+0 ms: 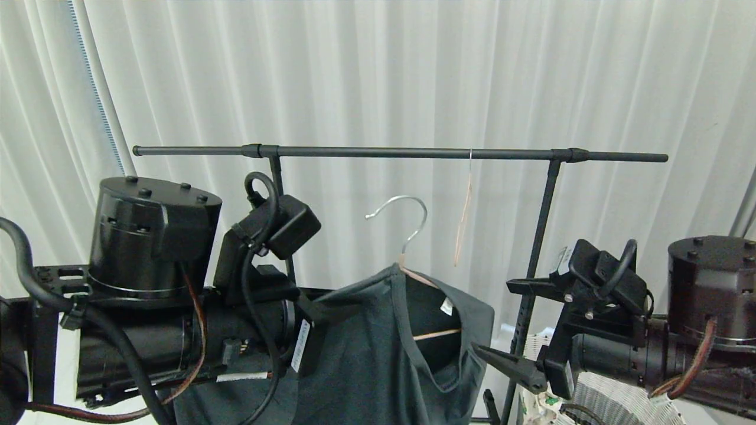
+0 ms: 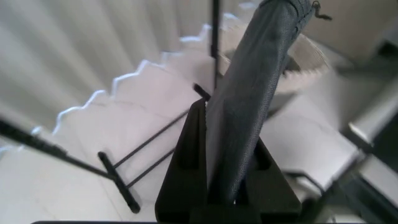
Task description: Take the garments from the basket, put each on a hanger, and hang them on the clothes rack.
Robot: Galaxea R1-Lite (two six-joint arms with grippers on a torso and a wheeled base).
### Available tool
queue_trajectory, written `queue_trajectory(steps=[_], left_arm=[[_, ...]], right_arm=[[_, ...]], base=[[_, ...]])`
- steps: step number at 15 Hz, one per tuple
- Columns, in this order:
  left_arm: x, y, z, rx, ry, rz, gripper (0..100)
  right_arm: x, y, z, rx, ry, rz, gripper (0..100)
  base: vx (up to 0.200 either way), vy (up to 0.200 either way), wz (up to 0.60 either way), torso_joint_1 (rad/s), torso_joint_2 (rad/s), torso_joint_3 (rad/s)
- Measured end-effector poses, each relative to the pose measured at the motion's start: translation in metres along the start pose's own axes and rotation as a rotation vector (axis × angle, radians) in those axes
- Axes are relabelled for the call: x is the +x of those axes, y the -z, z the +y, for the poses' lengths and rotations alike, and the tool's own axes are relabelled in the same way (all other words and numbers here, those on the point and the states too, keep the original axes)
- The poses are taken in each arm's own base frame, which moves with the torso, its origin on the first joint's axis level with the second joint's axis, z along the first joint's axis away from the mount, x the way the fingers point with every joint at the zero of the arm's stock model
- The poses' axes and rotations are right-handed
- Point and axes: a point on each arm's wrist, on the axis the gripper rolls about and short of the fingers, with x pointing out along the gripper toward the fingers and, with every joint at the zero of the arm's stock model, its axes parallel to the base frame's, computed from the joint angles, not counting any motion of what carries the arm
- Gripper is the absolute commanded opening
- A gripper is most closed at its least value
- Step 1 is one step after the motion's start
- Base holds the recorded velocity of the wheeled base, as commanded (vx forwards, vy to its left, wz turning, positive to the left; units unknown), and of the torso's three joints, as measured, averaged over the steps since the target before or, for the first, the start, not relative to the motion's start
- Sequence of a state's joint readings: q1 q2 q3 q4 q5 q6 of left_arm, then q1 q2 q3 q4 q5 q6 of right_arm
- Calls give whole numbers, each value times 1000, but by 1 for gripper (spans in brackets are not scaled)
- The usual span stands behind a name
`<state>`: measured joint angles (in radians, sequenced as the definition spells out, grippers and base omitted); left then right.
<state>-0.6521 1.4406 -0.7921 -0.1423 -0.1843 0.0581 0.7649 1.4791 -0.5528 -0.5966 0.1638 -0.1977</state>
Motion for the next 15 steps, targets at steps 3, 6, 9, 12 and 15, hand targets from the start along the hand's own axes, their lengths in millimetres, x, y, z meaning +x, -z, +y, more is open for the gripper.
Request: queue_trajectory(steps=[3,6,9,12,15], left_arm=[[2,10,-4,101,120,-19,0],[2,14,-7,113,159,-17,0],[-1,13,-17,135,208,-28,0],[-3,12,-25,153,239,-37,0],[-6,10,-30,165,258,-49,0]], right_arm=[[2,-13,-1,-72,-125,27,100],[5,-15,1,-128,-225,40,100],[10,-10,9,-161,-309,84,100],[18,-6,13,-187,-344,102,100],[25,-4,14,-194,-351,116,100]], base=[[0,0,0,0,0,0],[0,0,0,0,0,0],[0,0,0,0,0,0],[0,0,0,0,0,0],[0,0,0,0,0,0]])
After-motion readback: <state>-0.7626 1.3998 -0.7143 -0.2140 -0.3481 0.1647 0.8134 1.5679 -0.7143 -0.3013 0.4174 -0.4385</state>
